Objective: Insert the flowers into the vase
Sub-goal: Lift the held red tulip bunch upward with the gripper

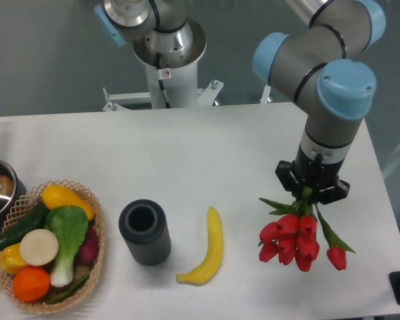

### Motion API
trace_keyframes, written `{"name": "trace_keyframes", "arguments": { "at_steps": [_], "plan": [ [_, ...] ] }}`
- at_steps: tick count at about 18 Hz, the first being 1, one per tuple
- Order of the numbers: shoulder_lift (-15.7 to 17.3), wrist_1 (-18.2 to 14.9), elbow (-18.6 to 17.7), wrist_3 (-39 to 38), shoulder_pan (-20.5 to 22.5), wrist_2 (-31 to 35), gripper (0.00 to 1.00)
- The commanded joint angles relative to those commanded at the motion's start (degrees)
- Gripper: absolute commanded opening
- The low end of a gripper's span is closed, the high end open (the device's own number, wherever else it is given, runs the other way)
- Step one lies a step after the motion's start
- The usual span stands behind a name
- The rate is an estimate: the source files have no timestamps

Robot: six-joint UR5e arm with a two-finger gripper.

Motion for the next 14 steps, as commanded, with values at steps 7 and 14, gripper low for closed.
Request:
{"name": "trace_keyframes", "arguments": {
  "at_steps": [7,14],
  "plan": [
    [1.6,0.3,0.2,-3.6,-0.9,-4.5,0.00],
    [2.1,10.9,-1.4,-10.7,-0.9,-13.8,0.00]
  ]
}}
